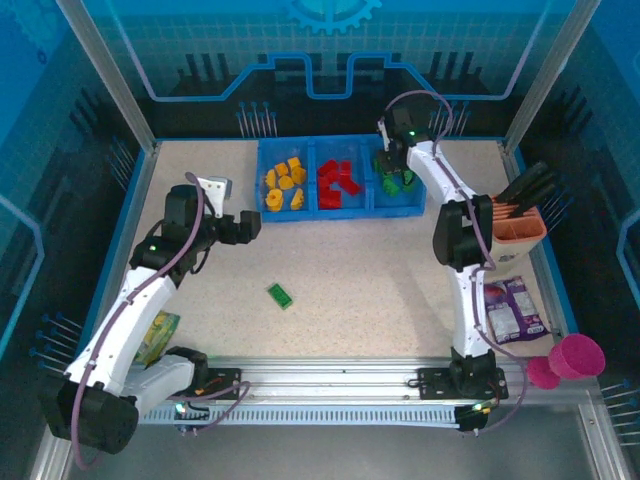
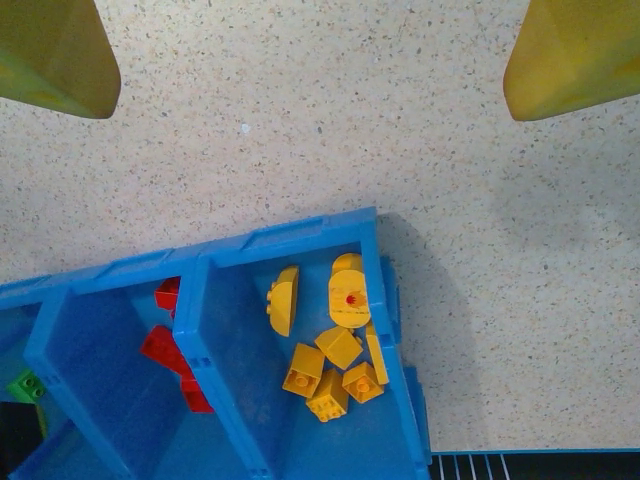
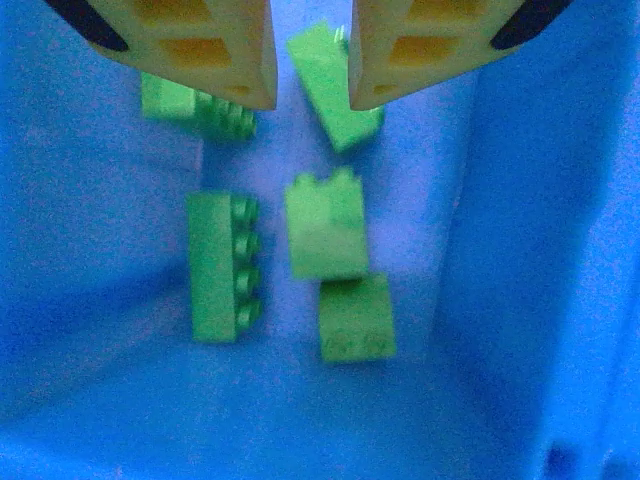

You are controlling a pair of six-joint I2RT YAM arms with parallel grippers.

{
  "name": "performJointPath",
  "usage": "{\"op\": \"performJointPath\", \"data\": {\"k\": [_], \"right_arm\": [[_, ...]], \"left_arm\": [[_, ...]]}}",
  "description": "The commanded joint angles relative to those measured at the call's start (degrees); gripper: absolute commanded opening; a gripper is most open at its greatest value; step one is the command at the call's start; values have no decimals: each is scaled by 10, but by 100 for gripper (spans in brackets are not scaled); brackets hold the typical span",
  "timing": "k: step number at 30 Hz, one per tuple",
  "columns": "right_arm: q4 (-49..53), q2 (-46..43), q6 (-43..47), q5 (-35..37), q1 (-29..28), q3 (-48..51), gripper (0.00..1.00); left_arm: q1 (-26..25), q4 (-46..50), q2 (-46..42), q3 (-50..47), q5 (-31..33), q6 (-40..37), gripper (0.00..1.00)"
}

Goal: Sort the legos into containers by color
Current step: Pick up the lego from the bottom-center of the table.

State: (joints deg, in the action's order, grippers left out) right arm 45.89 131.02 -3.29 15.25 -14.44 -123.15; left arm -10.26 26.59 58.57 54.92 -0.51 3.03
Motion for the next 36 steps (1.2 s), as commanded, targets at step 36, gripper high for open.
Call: {"op": "performJointPath", "data": {"k": [36], "right_arm": [[-124, -148, -209, 47, -508, 354, 51]], "left_arm": [[35, -26, -24, -13, -55, 43, 99]]}}
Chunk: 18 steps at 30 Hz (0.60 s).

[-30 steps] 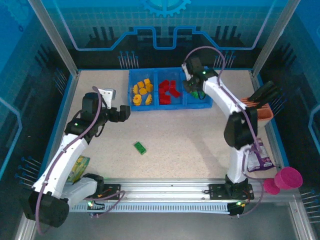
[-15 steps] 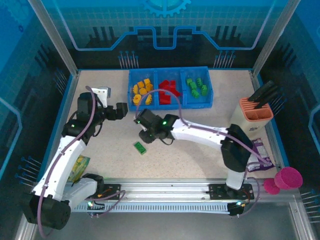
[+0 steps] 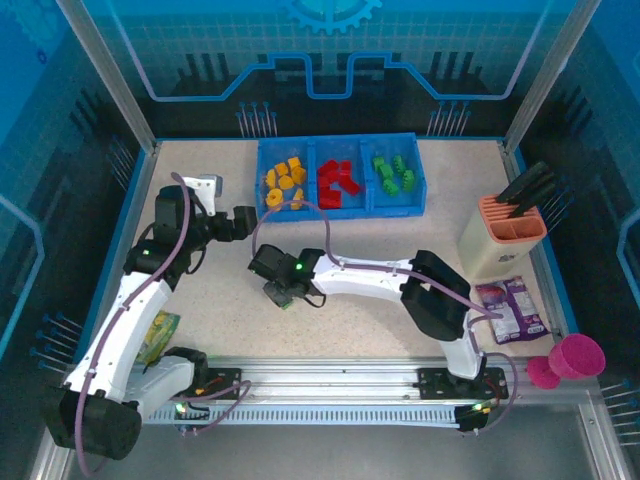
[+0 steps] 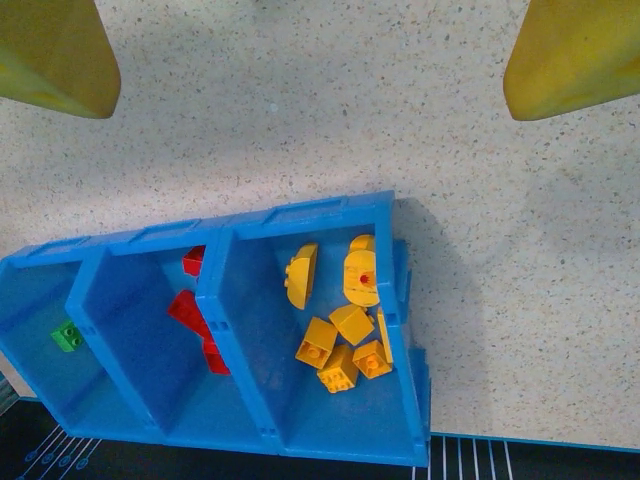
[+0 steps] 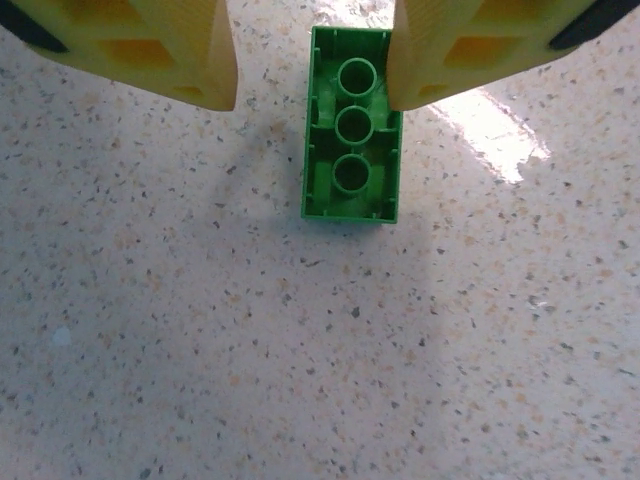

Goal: Sort the legos into containers by color
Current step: Pick up the lego from the bottom-center of the table.

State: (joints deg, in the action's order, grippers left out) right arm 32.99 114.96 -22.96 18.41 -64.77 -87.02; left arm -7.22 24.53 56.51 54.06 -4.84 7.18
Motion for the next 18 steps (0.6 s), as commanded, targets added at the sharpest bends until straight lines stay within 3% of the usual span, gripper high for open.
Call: {"op": "performJointPath", "data": {"k": [1, 7, 18], "right_arm": [[4, 16, -13, 17, -4, -8, 54], [14, 39, -4, 10, -3, -25, 63], [5, 86, -5, -30, 6, -48, 67]], "left_arm": [[5, -6, -2, -5, -12, 1, 99], [5, -5, -1, -4, -10, 0, 99], [5, -4, 0, -5, -7, -3, 99]]}}
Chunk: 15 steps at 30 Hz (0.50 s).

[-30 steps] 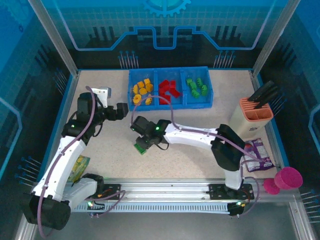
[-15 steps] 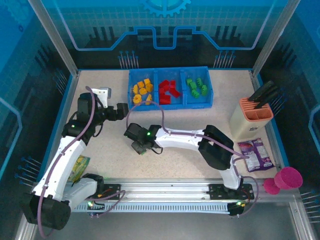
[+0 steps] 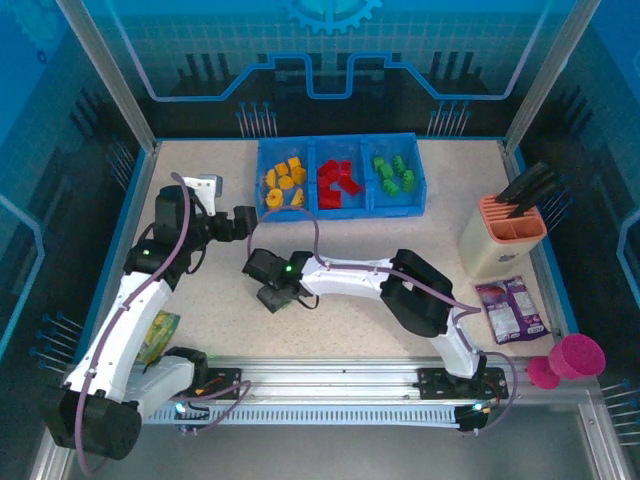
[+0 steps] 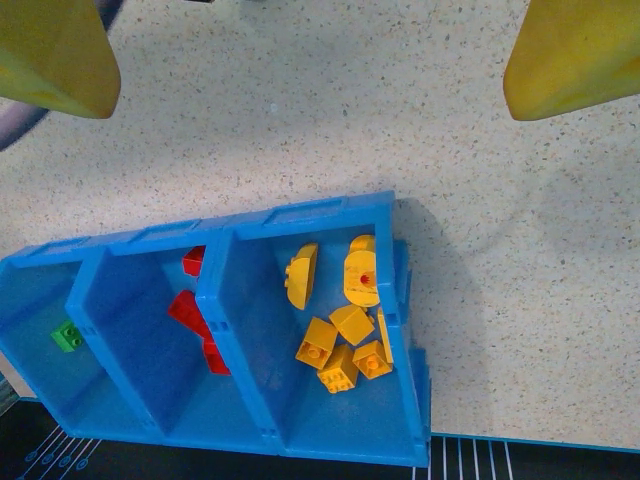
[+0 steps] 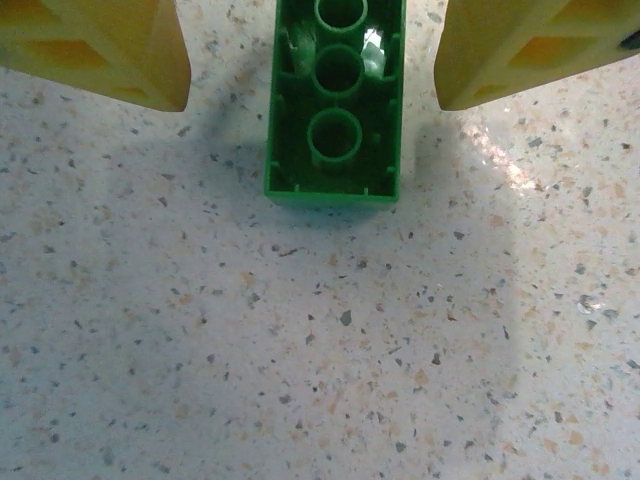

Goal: Sort the legos into containers by color
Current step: Pick up the lego from the bottom-center of the table.

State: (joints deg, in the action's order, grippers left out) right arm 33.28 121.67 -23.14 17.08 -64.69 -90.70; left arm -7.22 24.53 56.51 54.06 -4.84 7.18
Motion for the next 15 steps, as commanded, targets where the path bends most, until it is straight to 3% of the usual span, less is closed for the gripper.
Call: {"op": "performJointPath", "data": {"k": [1, 5, 12, 15], "right_arm": [[0, 21, -3, -21, 6, -12, 67], [-1, 29, -4, -30, 9, -15, 62], [1, 18, -1, -40, 24, 5, 33], [4, -32, -7, -44, 46, 55, 30]], "left_arm": [[5, -4, 0, -5, -6, -3, 99], [5, -4, 1, -5, -5, -4, 99], [5, -3, 4, -5, -2, -4, 99], [5, -2, 8, -4, -2, -6, 99]]}}
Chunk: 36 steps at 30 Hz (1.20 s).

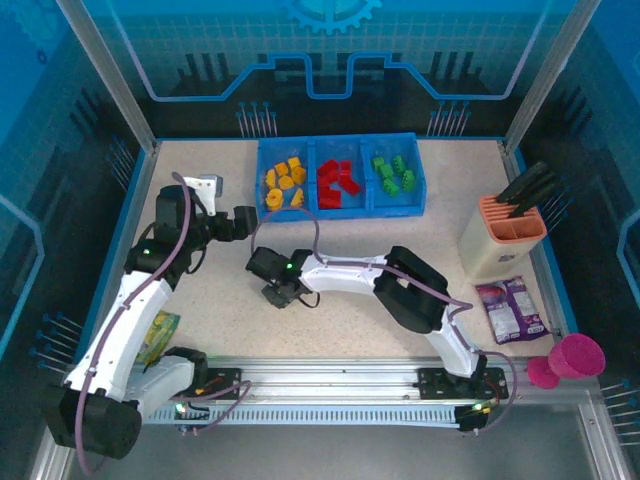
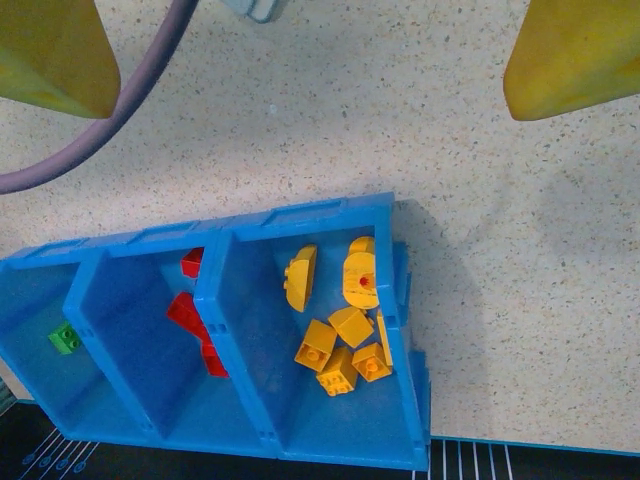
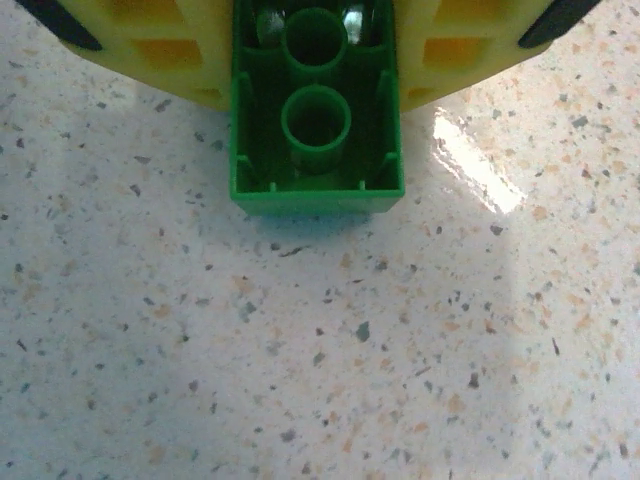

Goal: Sort the legos into containers by color
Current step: Pick up the lego from the bottom-center of the table, then place the lego in the container.

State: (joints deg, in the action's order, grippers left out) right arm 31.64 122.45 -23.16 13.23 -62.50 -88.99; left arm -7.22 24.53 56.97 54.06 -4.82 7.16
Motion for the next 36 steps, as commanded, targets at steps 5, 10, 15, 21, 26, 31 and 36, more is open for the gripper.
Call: {"op": "performJointPath", "data": {"k": [5, 10, 15, 21, 26, 31, 36], "right_arm": [[47, -182, -6, 11, 79, 149, 30], [78, -288, 59, 55, 180, 197, 30], [48, -302, 147, 39, 317, 168, 29], [41, -194, 210, 21, 421, 27, 29], [43, -89, 230, -3, 470, -102, 30], [61, 0, 224, -34, 499, -200, 29], [82, 63, 197, -90, 511, -277, 30]], "left_arm": [[5, -1, 9, -3, 1, -6, 99], [7, -1, 18, 1, 0, -8, 99], [7, 3, 17, 3, 5, -9, 99], [8, 7, 18, 8, 21, -8, 99], [9, 9, 17, 7, 26, -11, 99], [11, 11, 18, 8, 32, -14, 99], [11, 12, 26, 11, 31, -14, 99]]}}
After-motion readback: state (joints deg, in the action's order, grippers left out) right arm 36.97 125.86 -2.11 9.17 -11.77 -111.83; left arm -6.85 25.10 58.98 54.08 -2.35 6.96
